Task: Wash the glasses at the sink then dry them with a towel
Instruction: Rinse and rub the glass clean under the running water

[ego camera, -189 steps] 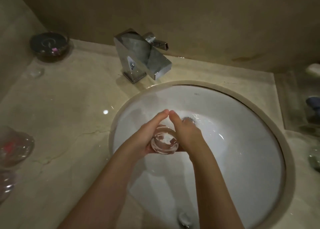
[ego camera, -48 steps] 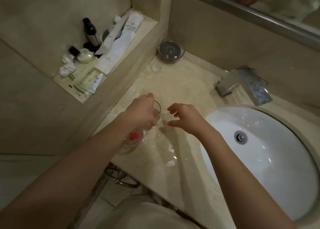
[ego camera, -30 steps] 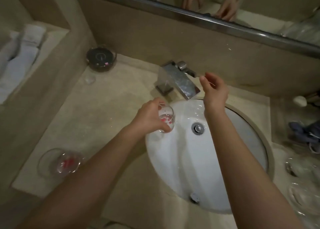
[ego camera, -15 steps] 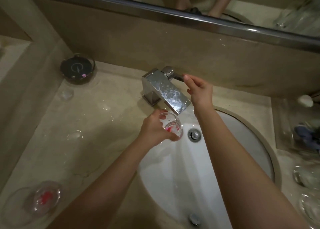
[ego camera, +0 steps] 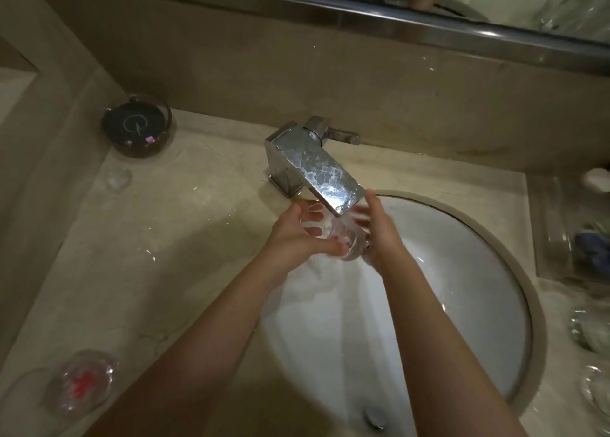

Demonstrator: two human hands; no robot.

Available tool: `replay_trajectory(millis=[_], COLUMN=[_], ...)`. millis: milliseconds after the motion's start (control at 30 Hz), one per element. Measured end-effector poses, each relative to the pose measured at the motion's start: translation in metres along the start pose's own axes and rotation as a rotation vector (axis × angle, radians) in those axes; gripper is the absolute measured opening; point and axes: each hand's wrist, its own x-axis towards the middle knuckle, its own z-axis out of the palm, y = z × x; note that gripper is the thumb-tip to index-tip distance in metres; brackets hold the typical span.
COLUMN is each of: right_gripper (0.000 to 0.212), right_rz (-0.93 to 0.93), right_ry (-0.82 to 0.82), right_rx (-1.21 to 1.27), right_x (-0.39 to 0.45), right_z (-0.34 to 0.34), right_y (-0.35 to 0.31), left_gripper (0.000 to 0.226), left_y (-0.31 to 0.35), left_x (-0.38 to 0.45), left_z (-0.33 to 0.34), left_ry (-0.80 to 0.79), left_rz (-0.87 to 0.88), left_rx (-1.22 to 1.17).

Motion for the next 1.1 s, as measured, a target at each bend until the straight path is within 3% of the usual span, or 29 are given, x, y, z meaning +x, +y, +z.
replay_trajectory(millis=[67, 133, 233, 333, 400, 500, 633, 733, 800, 867, 967, 1067, 1100], right_gripper=[0.076, 0.078, 0.056, 0.055, 0.053, 0.041, 0.033, 0.031, 0.046, 0.045, 0.024, 0.025, 0.037], right_rz=[0.245, 0.327, 0.243, 0.086, -0.026, -0.159, -0.246, -0.126, -0.003, -0.003, -0.154, -0.125, -0.060], right_ry=[-0.205, -0.362, -0.369, -0.332, -0.347, -0.366, -0.398, -0.401, -0.408, -0.405, -0.439, -0.466, -0.440], right_rx=[0.007, 0.090, 0.108, 0.115, 0.088, 0.116, 0.169, 0.172, 0.084, -0.010, -0.001, 0.076, 0.085], right_x=[-0.002, -0.009, -0.017, -0.018, -0.020, -0.024, -0.027, -0.032, -0.035, -0.034, -0.028, -0.031, -0.030], right_z=[-0.006, -0.009, -0.011, -0.015, -0.018, -0.025, -0.039, -0.042, -0.042, -0.043, -0.051, -0.053, -0.051], right_y=[0.020, 0.024, 0.021, 0.022, 0.022, 0.023, 0.024, 0.015, 0.006, 0.000, 0.001, 0.000, 0.000], left_gripper=[0.094, 0.097, 0.087, 0.040, 0.022, 0.036, 0.029, 0.028, 0.035, 0.040, 0.029, 0.029, 0.032], left_y=[-0.003, -0.005, -0.008, -0.008, -0.002, 0.008, 0.016, 0.012, 0.010, 0.012, 0.020, 0.022, 0.023], left_x=[0.002, 0.002, 0.002, 0.000, -0.003, -0.005, -0.004, -0.002, -0.003, -0.002, 0.000, 0.002, 0.001], left_z=[0.001, 0.001, -0.001, 0.002, 0.007, 0.009, 0.009, 0.010, 0.012, 0.015, 0.013, 0.011, 0.012], left_ry=[-0.022, -0.053, -0.041, 0.015, -0.103, -0.247, -0.324, -0.353, -0.370, -0.362, -0.303, -0.310, -0.320], left_rz=[-0.004, 0.004, 0.061, 0.163, 0.124, 0.068, -0.006, 0.018, 0.026, 0.026, -0.037, -0.070, -0.069], left_rx=[-0.034, -0.031, 0.055, 0.242, 0.179, 0.114, -0.008, -0.013, -0.011, -0.031, -0.107, -0.095, -0.084])
